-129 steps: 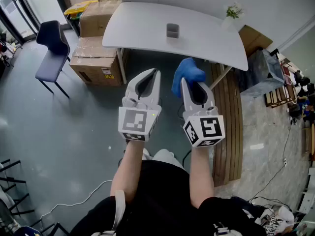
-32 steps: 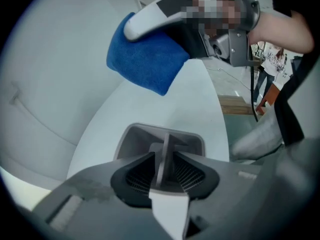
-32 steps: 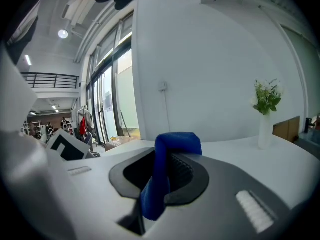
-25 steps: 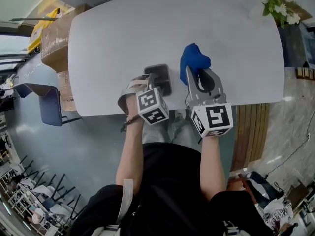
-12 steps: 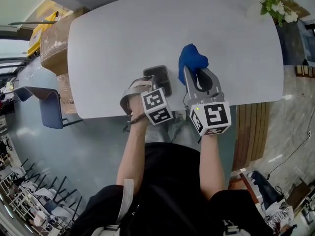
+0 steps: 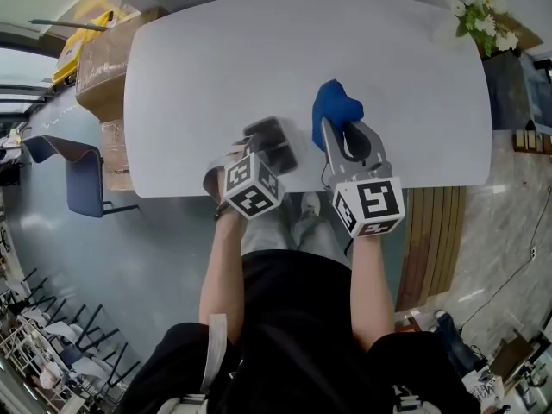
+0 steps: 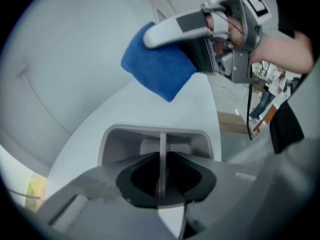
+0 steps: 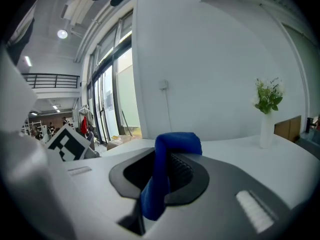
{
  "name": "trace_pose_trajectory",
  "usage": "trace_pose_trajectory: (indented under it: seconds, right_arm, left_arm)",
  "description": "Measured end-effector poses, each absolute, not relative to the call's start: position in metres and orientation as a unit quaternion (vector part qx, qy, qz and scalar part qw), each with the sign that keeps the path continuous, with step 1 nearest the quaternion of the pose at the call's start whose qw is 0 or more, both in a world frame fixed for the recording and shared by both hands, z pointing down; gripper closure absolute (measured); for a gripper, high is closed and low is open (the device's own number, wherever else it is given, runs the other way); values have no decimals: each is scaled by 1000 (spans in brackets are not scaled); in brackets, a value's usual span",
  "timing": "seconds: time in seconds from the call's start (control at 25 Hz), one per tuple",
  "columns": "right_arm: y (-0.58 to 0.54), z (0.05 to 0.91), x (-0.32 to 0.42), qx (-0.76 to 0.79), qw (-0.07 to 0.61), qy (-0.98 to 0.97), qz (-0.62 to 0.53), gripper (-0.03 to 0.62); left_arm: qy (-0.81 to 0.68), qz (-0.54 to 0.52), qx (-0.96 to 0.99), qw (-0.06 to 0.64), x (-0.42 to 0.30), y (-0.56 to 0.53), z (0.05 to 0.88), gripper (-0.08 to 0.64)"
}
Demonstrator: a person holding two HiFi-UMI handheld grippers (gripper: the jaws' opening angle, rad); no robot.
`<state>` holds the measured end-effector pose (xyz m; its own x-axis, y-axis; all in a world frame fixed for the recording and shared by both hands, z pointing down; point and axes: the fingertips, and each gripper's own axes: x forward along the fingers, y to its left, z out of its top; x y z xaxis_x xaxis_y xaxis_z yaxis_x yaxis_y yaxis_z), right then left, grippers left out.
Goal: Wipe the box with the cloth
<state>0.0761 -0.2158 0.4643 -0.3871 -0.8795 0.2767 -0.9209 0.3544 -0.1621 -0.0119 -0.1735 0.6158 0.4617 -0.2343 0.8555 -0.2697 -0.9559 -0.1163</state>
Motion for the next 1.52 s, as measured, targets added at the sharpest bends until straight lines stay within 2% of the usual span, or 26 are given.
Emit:
trace_pose_trajectory:
  seconds: [0.12, 0.4, 0.88, 1.2, 1.52]
  right_arm:
    - [-210, 459, 73, 538, 71, -828, 138, 535]
    - [-192, 434, 67, 497, 62, -859, 107, 535]
    - [-133, 387, 32, 315, 65, -946, 32, 535]
    - [-97, 368, 14, 207, 56, -976, 23, 535]
    - [-79, 350, 19, 169, 69, -983, 17, 535]
  left_arm:
    - [-169, 440, 880, 53, -9, -171, 598, 500]
    - [-215, 356, 907, 65, -16, -166, 558, 500]
    - [-233, 261, 937, 11, -18, -158, 477, 500]
    - [-157, 219, 962, -38, 8, -139, 438, 500]
    - [-90, 212, 972, -50, 26, -122, 424, 508]
